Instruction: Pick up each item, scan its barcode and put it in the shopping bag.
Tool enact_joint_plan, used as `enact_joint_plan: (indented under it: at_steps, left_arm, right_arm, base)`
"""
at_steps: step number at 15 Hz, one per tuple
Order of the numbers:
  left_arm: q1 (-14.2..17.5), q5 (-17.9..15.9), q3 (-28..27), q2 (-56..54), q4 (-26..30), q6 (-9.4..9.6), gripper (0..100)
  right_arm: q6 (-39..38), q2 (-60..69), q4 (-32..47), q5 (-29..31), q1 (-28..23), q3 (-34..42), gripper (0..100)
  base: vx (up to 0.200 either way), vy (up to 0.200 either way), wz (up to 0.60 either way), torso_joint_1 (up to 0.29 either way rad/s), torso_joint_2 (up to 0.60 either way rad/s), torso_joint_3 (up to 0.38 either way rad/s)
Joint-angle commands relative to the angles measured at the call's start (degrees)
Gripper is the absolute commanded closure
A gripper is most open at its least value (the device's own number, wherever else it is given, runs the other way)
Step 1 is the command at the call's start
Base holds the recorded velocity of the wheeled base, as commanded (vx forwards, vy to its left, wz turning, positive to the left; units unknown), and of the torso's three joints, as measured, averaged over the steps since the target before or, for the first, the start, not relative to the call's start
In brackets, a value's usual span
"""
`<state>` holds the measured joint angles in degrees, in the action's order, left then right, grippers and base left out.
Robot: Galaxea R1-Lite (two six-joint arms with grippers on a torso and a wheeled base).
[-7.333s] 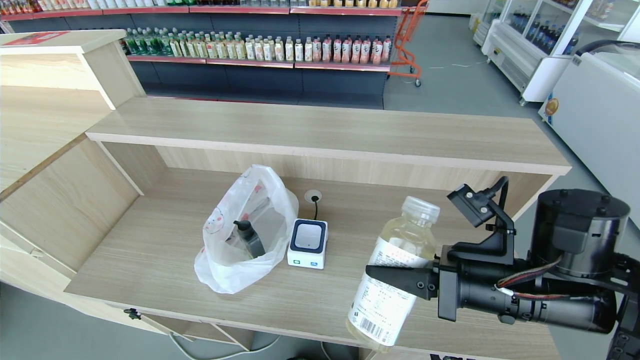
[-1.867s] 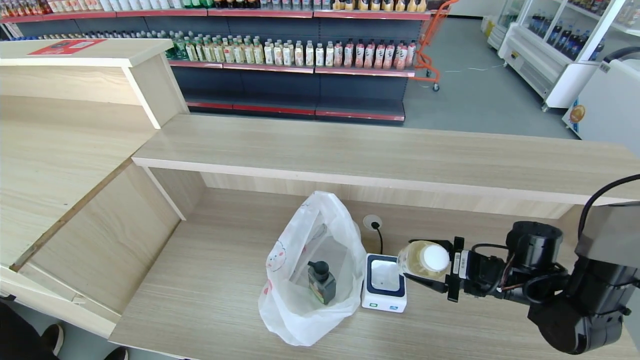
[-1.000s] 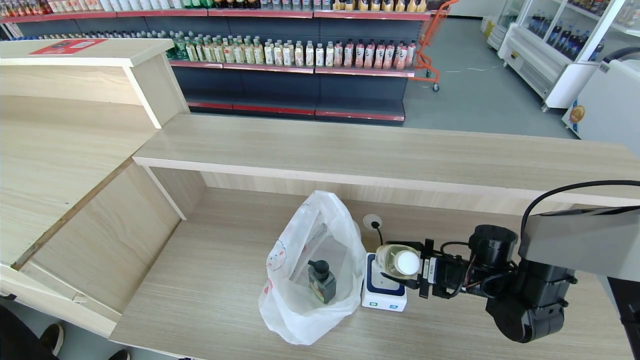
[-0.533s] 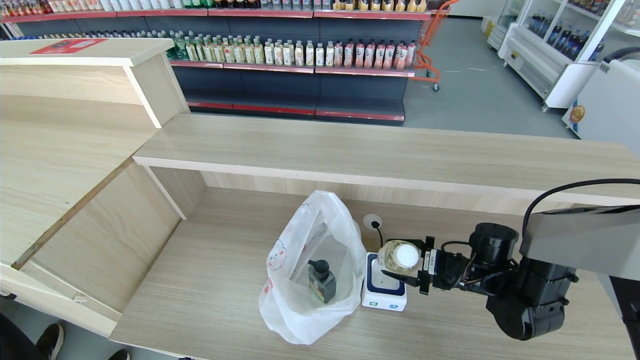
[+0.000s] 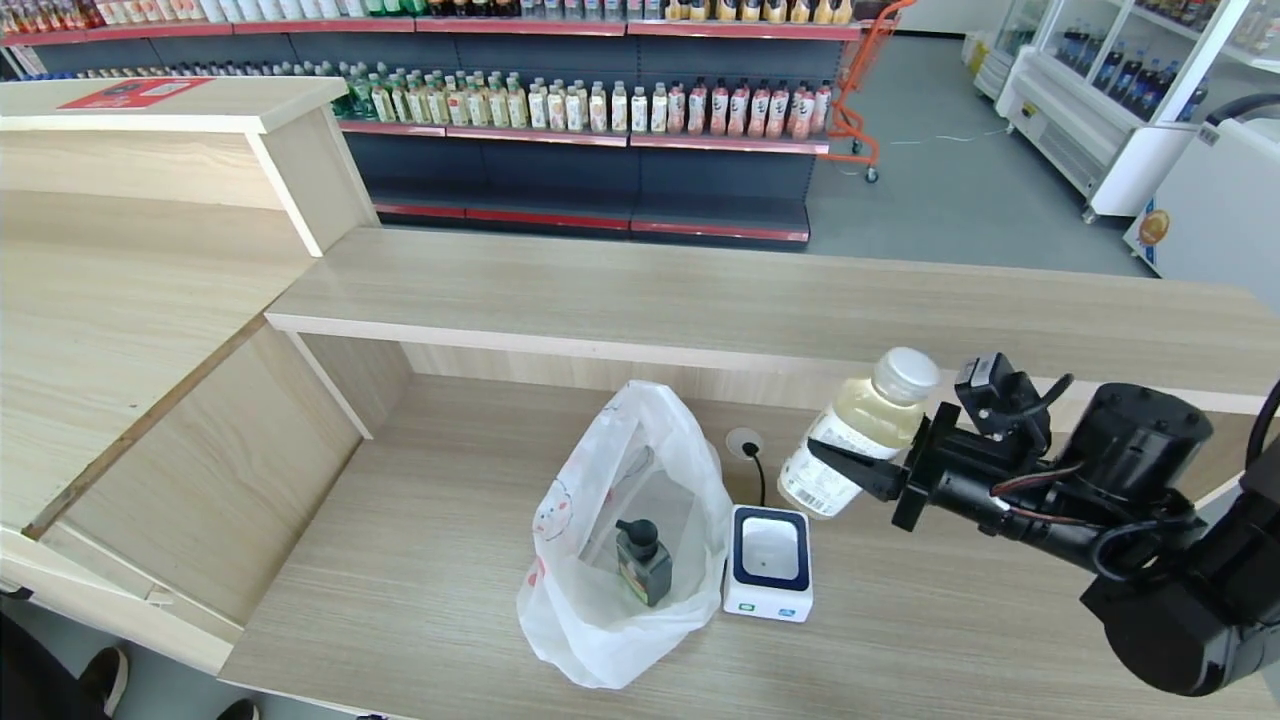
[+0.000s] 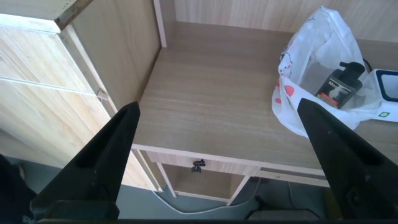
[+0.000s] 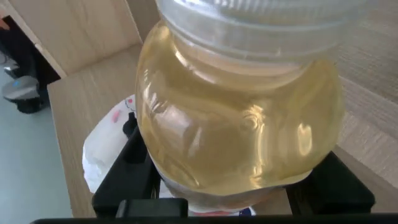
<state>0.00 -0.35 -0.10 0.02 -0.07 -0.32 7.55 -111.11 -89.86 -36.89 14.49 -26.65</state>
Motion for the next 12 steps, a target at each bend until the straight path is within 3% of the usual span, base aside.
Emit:
enact_joint_plan:
  at_steps: [1, 3, 7, 12]
  left_arm:
    - [0.0, 0.0, 0.01, -0.02, -0.01, -0.03, 0]
    - [0.0, 0.0, 0.01, -0.02, -0.01, -0.03, 0]
    - [0.0, 0.0, 0.01, -0.02, -0.01, -0.03, 0]
    - [0.0, 0.0, 0.01, -0.02, -0.01, -0.03, 0]
  right_arm:
    - [-6.93, 4.14, -0.06, 8.94, 5.54, 1.78, 100]
    - [-10.27, 3.35, 2.85, 15.71, 9.15, 1.69, 100]
    - [-10.97, -1.92, 3.37, 16.15, 10.29, 0.63, 100]
    - [-10.53, -15.9, 4.52, 19.05, 11.17, -13.61, 100]
  base:
    - [0.0, 0.0, 0.0, 0.0, 0.0, 0.0]
    - [0.0, 0.0, 0.0, 0.0, 0.0, 0.0]
    - [0.0, 0.0, 0.0, 0.0, 0.0, 0.0]
    - [0.0, 0.0, 0.0, 0.0, 0.0, 0.0]
